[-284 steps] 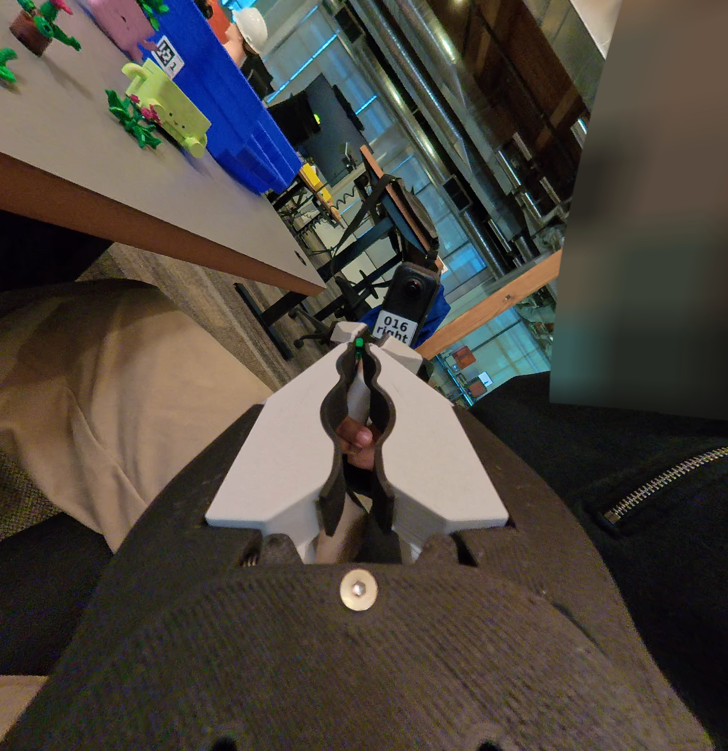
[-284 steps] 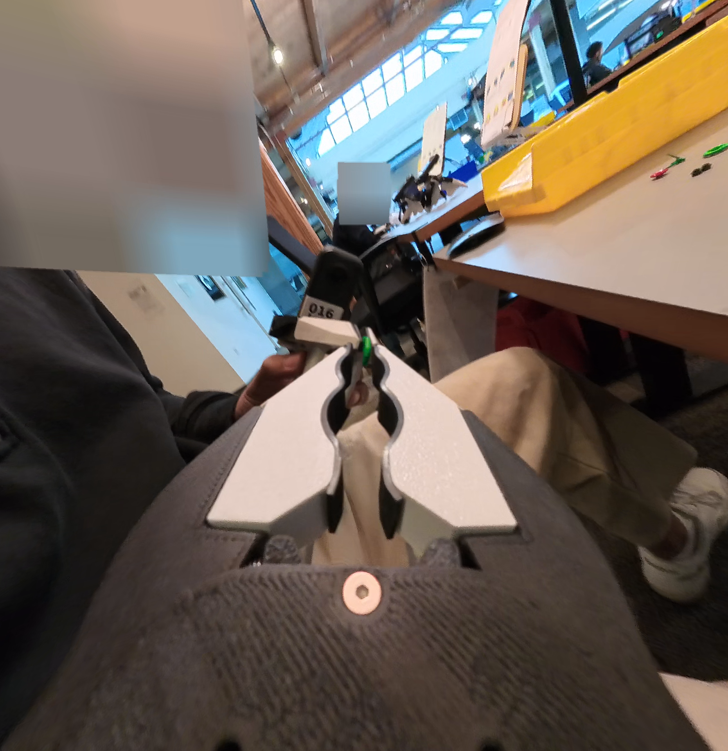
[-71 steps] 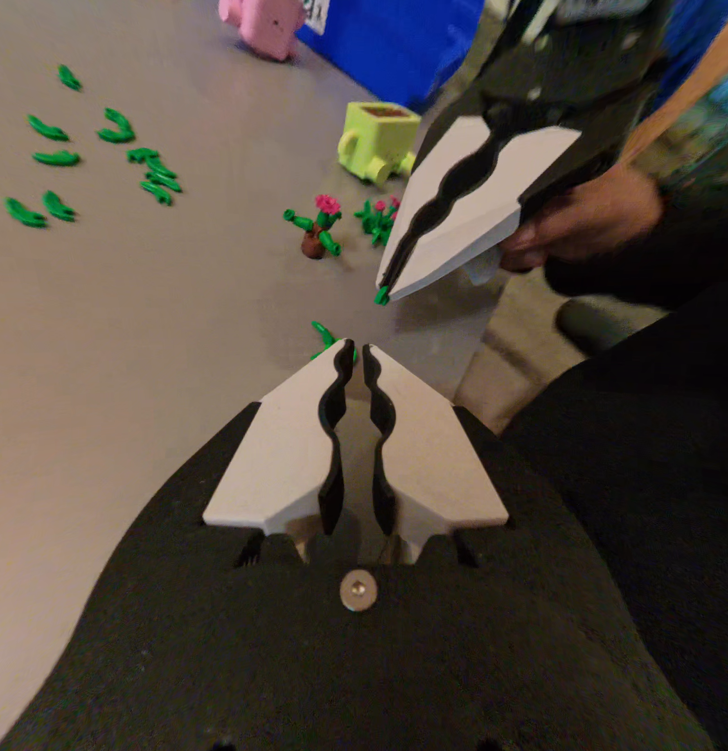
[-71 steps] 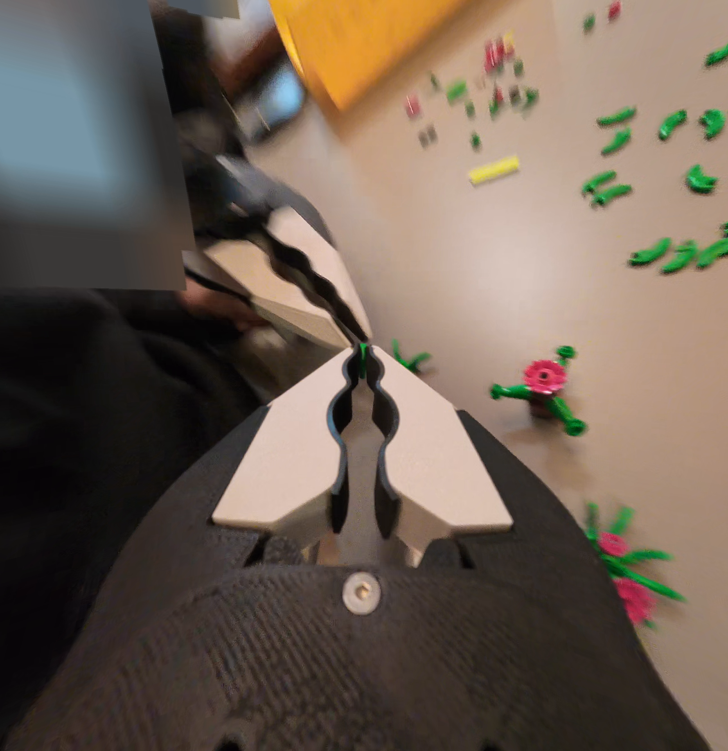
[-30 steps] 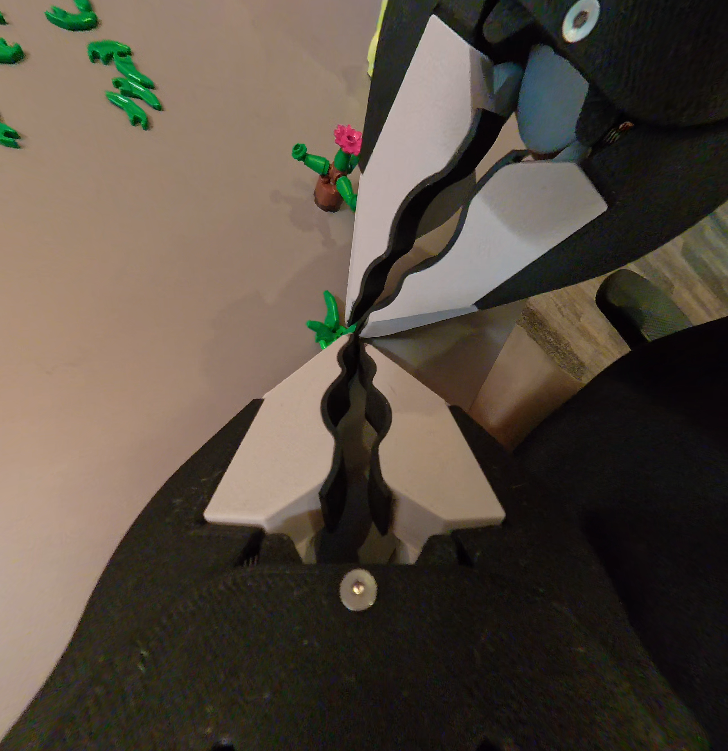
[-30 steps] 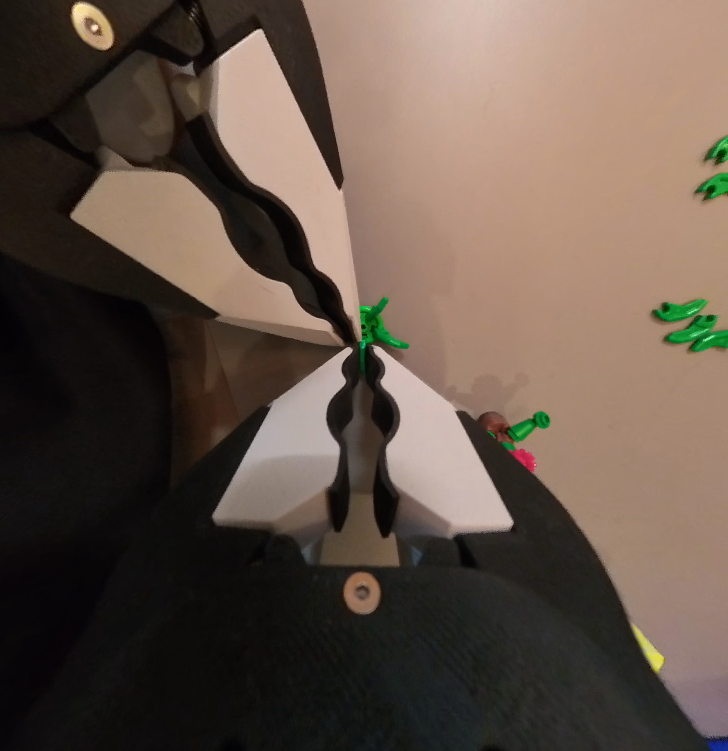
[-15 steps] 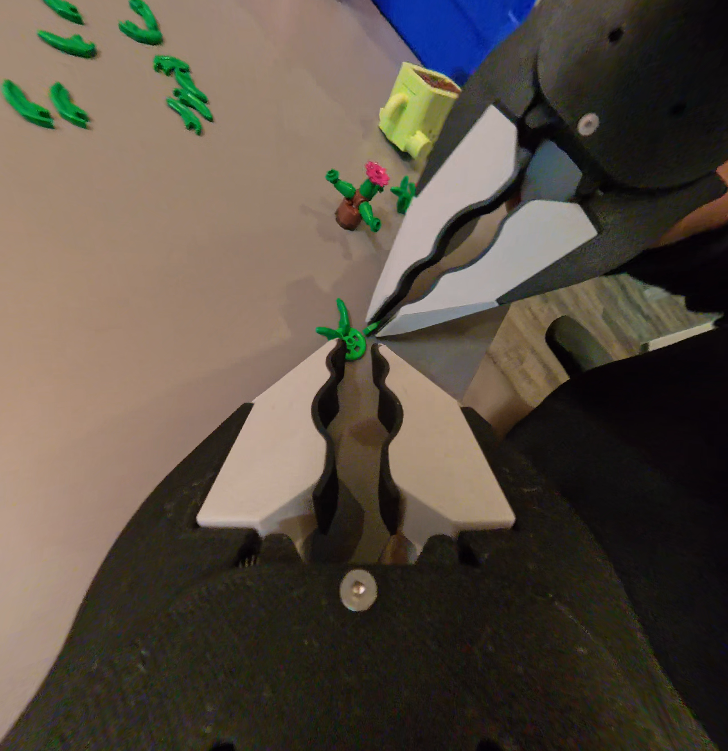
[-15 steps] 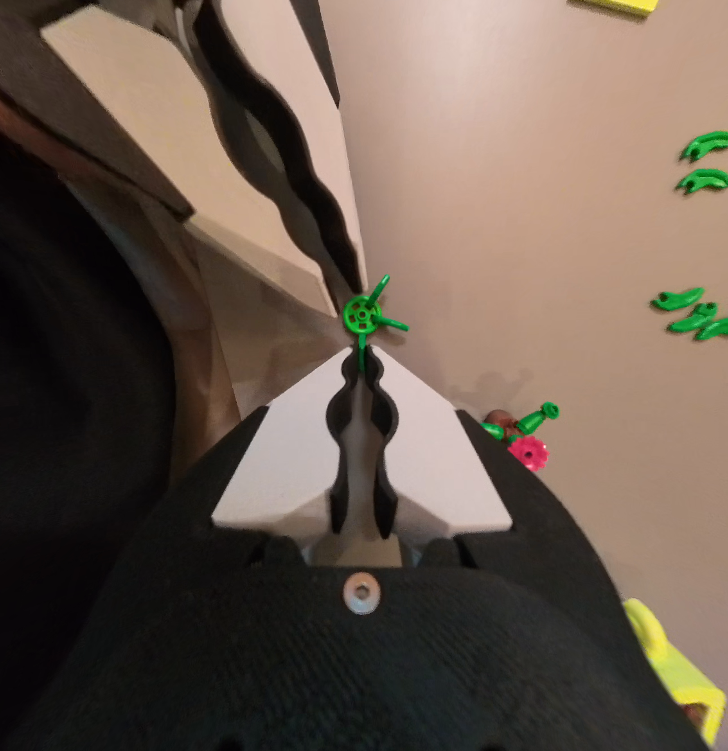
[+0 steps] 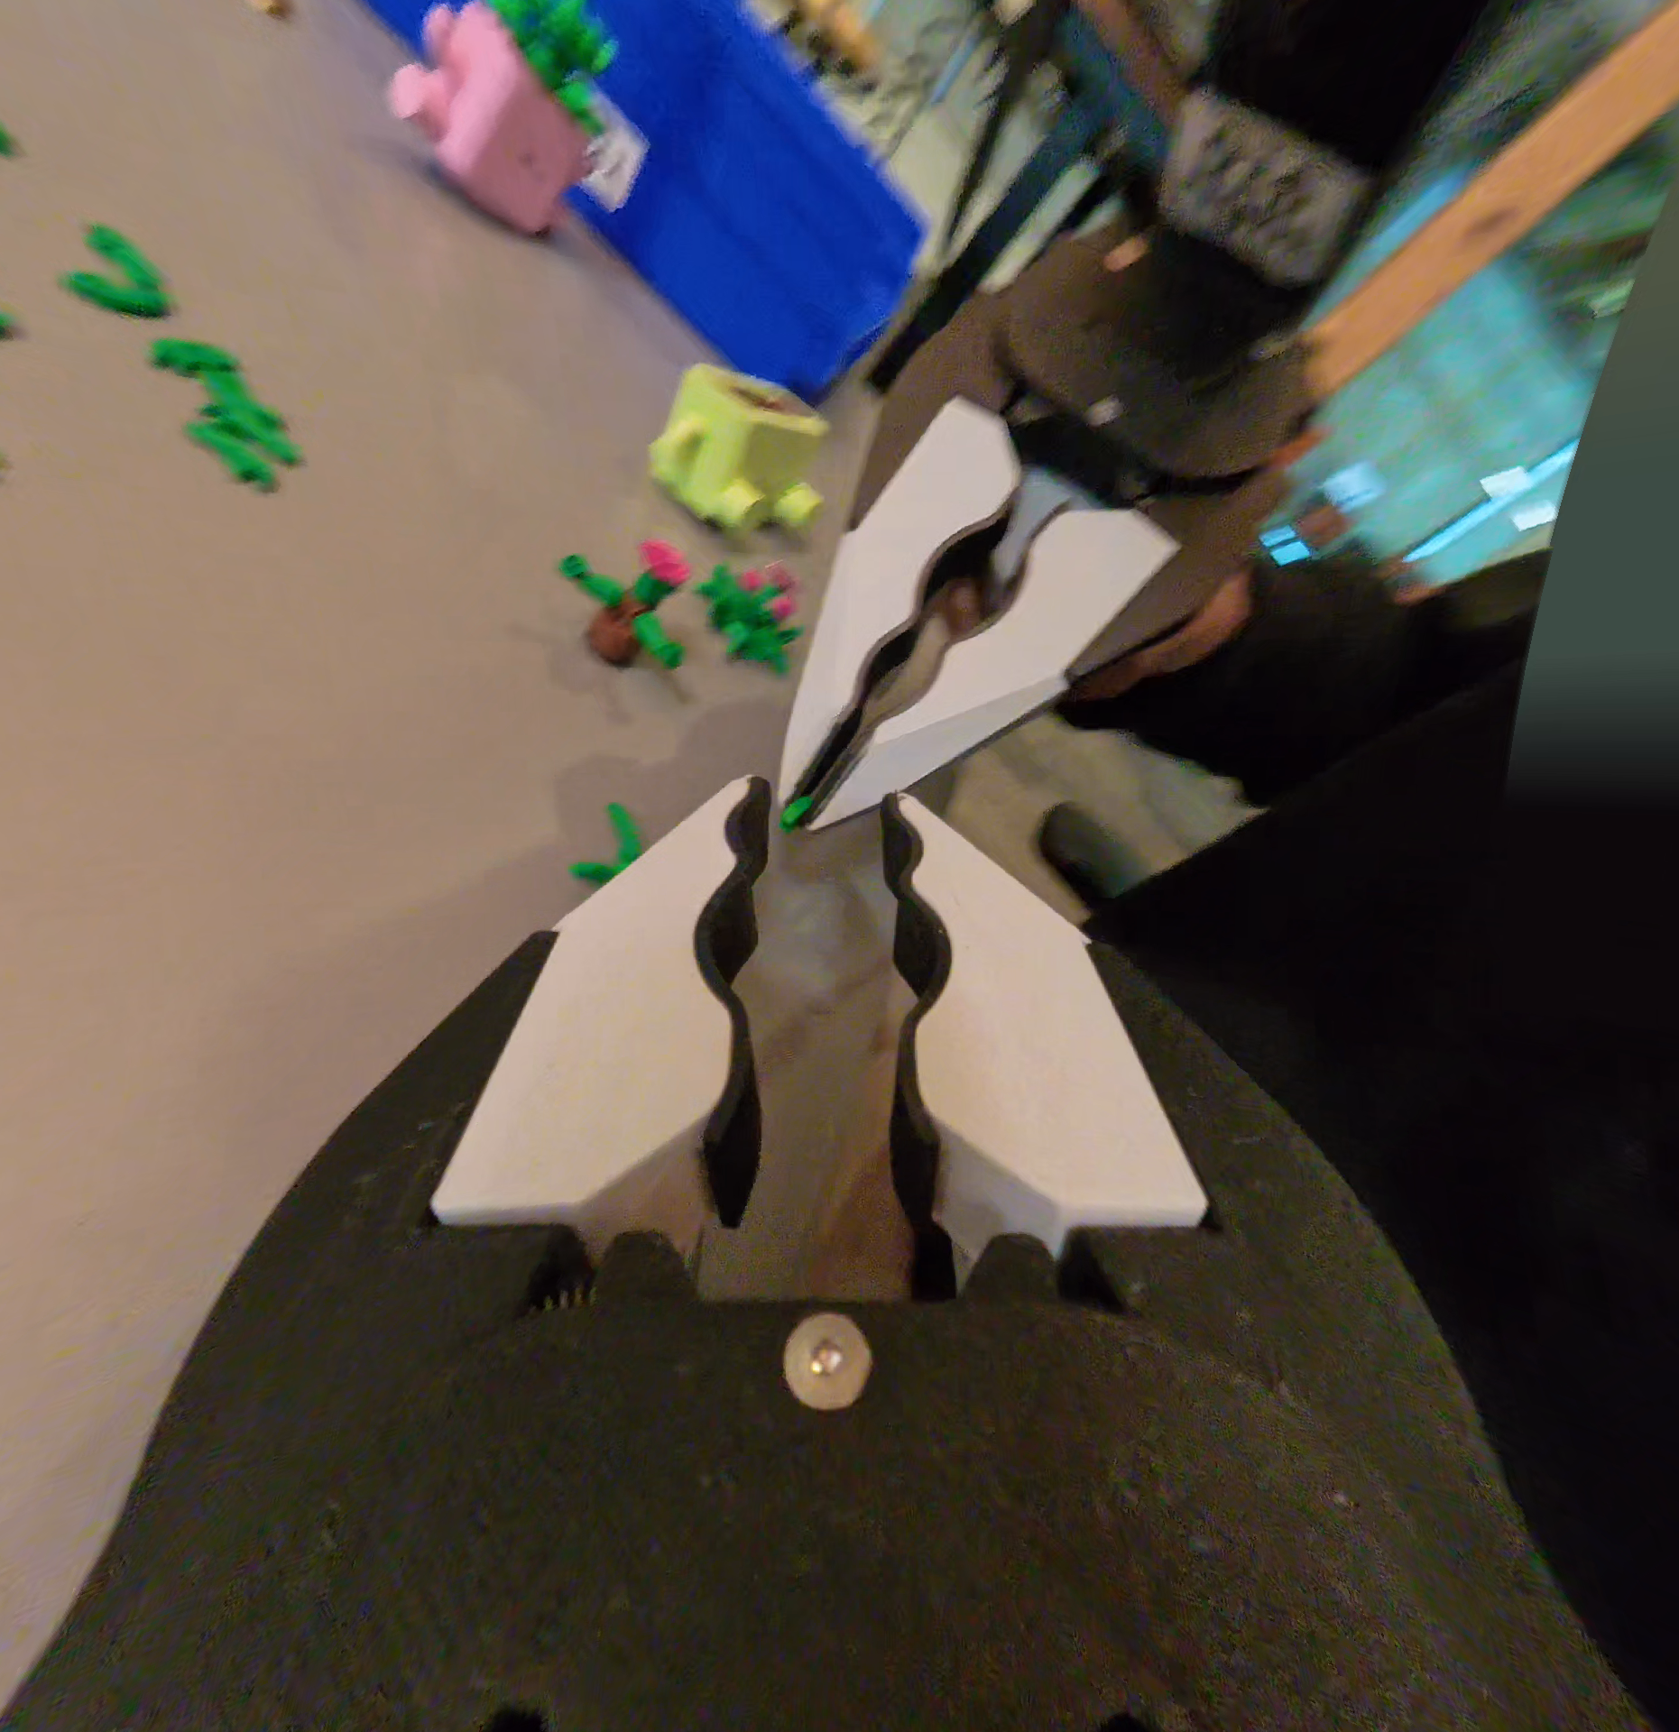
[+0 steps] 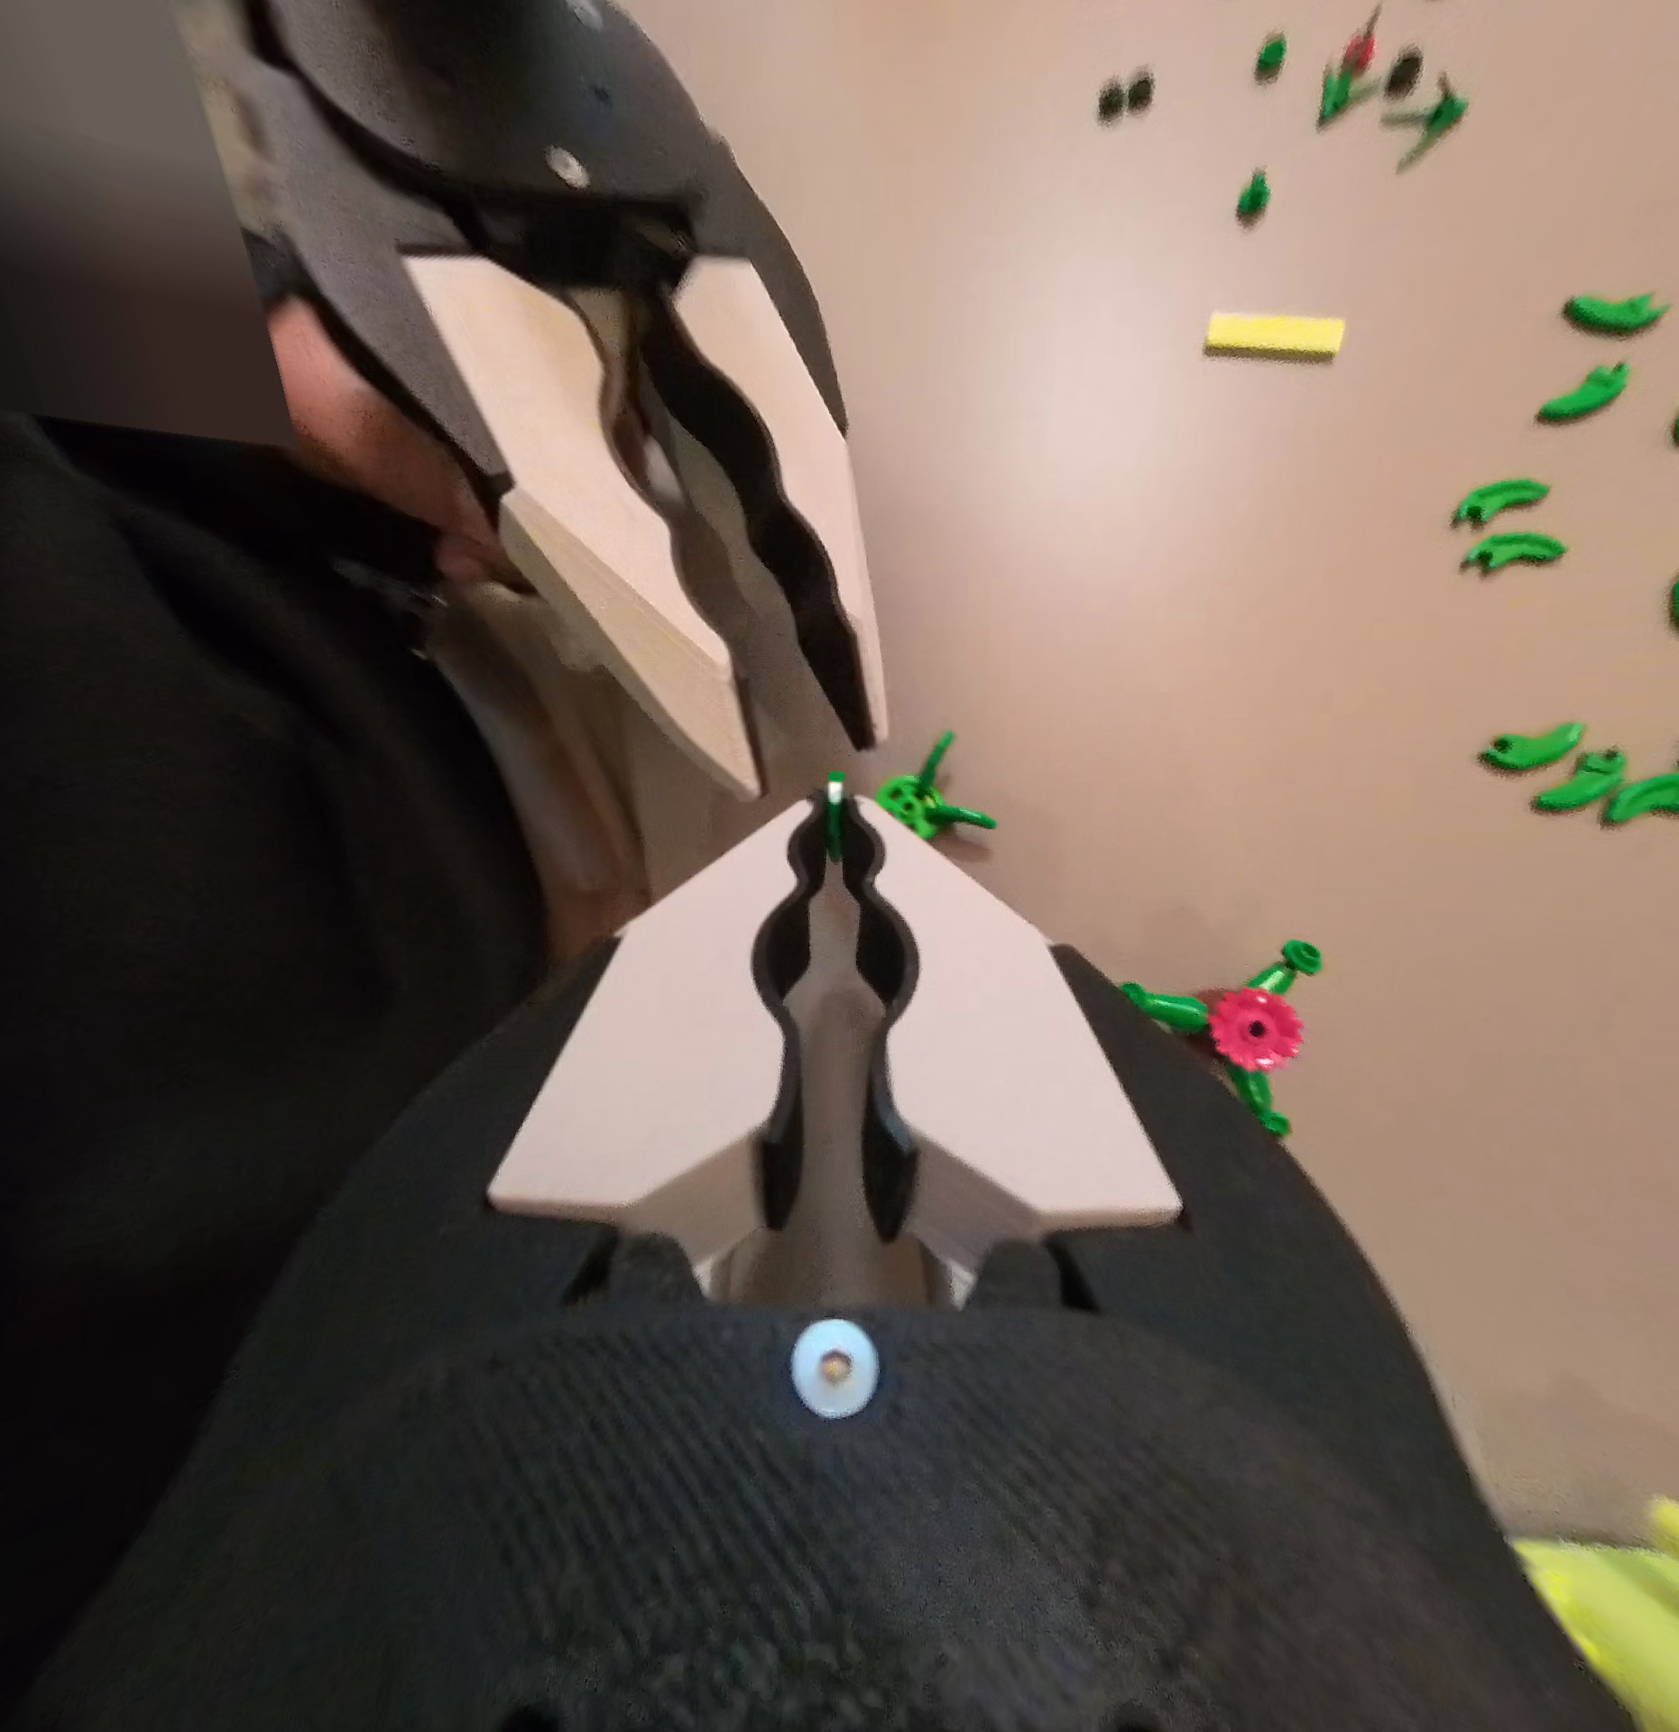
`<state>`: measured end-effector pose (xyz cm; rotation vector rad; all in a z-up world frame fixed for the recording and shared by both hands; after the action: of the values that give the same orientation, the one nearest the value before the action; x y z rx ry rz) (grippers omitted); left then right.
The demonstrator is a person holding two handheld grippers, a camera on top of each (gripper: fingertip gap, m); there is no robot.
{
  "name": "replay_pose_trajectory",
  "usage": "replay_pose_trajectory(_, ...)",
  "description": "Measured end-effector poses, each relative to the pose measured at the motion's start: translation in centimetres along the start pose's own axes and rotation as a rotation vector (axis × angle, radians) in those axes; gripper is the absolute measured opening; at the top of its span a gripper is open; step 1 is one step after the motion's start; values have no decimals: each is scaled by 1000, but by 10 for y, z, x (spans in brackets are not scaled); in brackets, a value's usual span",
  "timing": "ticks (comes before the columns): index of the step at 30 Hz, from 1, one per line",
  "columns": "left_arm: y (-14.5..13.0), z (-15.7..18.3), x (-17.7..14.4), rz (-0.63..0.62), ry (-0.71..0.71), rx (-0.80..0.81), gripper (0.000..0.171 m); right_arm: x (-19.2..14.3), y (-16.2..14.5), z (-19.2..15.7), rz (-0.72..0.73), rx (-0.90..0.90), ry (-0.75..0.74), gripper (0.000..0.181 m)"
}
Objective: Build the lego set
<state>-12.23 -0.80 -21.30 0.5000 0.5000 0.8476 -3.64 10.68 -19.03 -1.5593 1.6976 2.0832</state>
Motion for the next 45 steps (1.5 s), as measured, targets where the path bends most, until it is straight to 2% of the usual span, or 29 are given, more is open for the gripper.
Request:
replay_pose_trajectory(2,3,1,-4,30,-102,-60,19,-7,2,-2,104,42,56,1)
replay_pose_trajectory(9,3,5,-7,40,-218,-92,6,-22,3,-8,310,142,135,0)
replay_pose_trajectory(18,1,7,-6,35,-359,-187,0,-24,3,-15,328,130,161,0)
replay_pose_trajectory(22,2,7,-7,54,-381,-214,0,-25,4,-15,358,136,161,1)
replay_pose_trajectory(29,6,-1,-14,159,-404,-299,0,-21,-5,-7,431,237,87,17)
replay_pose_trajectory(35,7,-1,-14,195,-423,-328,0,-14,-10,-8,655,405,137,8)
replay_pose_trajectory(38,6,-2,-13,206,-421,-339,0,-11,-12,-11,699,431,157,1)
replay_pose_trajectory(45,6,-3,-14,207,-435,-359,0,-11,-11,-11,739,439,137,0)
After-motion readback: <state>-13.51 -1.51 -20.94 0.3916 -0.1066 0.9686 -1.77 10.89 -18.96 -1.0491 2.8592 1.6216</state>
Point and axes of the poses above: each gripper's, where its closed fingertips meet, x out along the fingers, y out of its top, z = x × y across the jaws, the point moved 9 cm from there along -x, back along the fingers, and after that the axes turned 12 degrees about -x, right-handed, at the moved point
